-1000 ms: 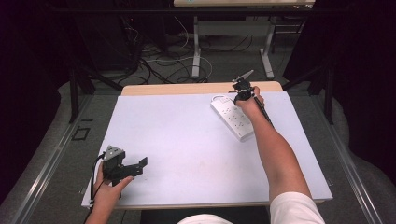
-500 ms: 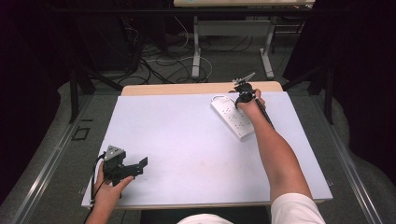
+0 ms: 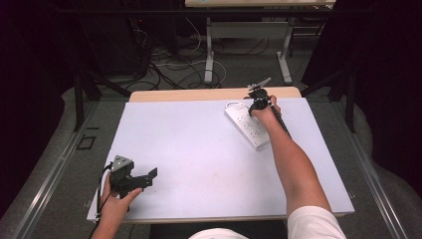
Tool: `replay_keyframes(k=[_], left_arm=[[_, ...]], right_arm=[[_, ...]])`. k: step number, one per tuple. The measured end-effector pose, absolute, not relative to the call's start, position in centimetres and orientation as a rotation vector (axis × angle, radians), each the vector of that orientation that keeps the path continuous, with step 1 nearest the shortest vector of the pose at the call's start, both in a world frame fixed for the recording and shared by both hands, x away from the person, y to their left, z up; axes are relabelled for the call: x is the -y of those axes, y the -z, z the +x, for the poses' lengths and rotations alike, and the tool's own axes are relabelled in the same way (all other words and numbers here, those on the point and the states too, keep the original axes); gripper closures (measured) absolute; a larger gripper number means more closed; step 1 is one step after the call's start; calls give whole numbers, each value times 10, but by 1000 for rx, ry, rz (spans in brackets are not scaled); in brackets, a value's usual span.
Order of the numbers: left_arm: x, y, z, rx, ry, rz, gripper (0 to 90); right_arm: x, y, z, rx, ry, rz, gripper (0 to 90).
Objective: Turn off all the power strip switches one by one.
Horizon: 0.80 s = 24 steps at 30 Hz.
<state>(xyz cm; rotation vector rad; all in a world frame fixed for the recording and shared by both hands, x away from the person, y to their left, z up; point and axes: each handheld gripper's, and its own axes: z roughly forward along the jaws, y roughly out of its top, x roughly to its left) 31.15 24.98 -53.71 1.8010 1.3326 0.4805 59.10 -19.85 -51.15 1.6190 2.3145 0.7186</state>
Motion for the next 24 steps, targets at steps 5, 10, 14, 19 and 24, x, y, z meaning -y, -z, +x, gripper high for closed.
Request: replay_keyframes(k=[5,10,14,19,24], left_arm=[[-250,537,311,-1331,-483,1803,41],[-250,536,311,-1331,-483,1804,41],[-249,537,311,-1330,-484,1805,41],[-249,537,311,-1327,-484,1809,41],[-248,537,311,-1327,-479,1812,41]], right_arm=[[200,512,591,-2344,-685,1619,900],[202,512,591,-2344,-689,1638,900],[201,512,591,-2339,-683,1638,900],[203,514,590,-2322,-738,1627,900],[202,513,589,-2328,-723,1613,900]])
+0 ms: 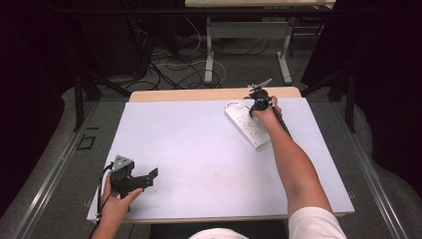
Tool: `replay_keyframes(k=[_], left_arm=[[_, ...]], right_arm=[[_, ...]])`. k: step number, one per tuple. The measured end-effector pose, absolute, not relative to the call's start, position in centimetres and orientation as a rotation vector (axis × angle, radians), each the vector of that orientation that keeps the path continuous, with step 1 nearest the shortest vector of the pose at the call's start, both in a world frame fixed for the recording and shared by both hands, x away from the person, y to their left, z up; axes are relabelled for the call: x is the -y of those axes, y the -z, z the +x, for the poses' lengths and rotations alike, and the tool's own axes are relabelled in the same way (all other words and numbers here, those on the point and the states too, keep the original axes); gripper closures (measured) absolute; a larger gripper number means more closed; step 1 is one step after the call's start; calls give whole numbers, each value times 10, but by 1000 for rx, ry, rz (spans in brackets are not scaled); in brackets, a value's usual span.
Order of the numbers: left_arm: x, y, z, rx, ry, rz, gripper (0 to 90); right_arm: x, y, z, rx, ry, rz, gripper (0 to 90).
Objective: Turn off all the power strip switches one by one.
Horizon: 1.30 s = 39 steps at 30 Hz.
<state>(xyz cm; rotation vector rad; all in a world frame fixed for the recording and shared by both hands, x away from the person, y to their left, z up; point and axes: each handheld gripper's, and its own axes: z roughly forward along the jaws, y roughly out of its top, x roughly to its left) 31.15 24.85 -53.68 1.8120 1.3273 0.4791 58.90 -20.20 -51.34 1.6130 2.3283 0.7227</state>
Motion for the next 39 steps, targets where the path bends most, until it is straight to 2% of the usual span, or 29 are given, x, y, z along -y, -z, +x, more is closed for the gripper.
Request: replay_keyframes(k=[20,39], left_arm=[[-247,536,313,-1326,-477,1818,41],[-245,536,312,-1323,-492,1805,41]], right_arm=[[212,497,568,-2356,-710,1593,900],[222,509,558,-2371,-695,1609,900]])
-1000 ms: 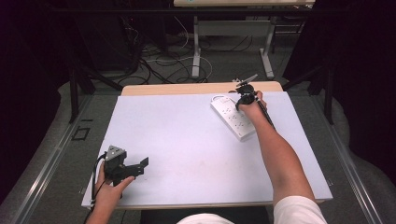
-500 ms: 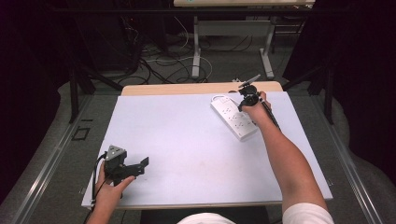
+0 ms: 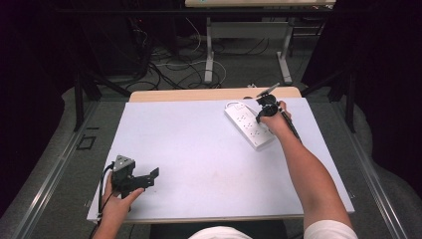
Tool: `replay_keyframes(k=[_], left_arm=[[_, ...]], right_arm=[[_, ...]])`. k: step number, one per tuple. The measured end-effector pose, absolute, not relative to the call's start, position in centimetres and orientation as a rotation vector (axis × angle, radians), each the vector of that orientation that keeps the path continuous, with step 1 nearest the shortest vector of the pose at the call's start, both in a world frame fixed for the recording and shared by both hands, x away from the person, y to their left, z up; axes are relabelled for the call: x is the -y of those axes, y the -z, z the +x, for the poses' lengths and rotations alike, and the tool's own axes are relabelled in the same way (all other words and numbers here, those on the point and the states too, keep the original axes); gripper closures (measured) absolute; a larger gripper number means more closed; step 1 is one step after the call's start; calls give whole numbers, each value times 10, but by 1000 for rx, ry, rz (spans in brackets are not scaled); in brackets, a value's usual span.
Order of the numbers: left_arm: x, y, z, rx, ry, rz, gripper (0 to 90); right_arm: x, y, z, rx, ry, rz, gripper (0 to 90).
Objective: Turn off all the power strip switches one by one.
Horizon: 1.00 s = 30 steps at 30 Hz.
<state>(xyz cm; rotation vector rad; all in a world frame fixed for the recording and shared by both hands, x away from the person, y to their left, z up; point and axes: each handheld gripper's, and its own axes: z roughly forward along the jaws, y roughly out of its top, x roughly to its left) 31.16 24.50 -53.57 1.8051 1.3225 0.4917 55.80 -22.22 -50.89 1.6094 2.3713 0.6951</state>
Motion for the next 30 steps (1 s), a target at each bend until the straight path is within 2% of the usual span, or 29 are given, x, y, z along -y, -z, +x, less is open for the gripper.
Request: replay_keyframes(k=[30], left_arm=[[-246,537,313,-1348,-488,1787,30]], right_arm=[[233,509,545,-2342,-734,1638,900]])
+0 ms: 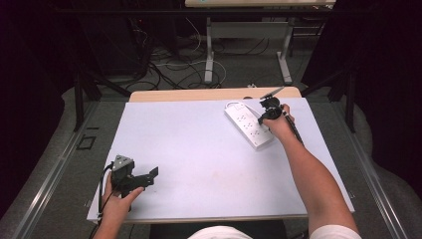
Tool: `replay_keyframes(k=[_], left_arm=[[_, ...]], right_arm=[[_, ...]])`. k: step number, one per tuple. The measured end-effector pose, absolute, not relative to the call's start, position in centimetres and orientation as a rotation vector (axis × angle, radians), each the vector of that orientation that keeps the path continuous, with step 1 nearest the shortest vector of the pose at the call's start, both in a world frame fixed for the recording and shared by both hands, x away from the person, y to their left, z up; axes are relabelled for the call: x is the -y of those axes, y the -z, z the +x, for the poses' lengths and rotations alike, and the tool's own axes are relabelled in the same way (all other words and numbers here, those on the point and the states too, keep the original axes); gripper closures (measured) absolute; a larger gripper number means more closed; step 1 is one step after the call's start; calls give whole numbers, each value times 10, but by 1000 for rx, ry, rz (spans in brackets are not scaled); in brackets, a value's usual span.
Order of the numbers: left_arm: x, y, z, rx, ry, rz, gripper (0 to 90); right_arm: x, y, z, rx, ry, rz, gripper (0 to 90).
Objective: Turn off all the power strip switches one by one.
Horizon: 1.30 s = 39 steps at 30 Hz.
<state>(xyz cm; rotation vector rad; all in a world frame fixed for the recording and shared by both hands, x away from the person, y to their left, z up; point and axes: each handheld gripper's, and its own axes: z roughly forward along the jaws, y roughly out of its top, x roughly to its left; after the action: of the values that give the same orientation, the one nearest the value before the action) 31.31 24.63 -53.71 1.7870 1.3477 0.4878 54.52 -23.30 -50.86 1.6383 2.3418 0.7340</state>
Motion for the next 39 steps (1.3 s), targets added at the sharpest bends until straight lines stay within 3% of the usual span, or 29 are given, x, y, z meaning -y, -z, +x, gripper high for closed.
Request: replay_keyframes(k=[19,39], left_arm=[[-243,537,311,-1335,-510,1785,3],[-240,535,311,-1296,-525,1792,2]], right_arm=[[238,497,524,-2361,-752,1572,900],[246,510,512,-2379,-703,1586,900]])
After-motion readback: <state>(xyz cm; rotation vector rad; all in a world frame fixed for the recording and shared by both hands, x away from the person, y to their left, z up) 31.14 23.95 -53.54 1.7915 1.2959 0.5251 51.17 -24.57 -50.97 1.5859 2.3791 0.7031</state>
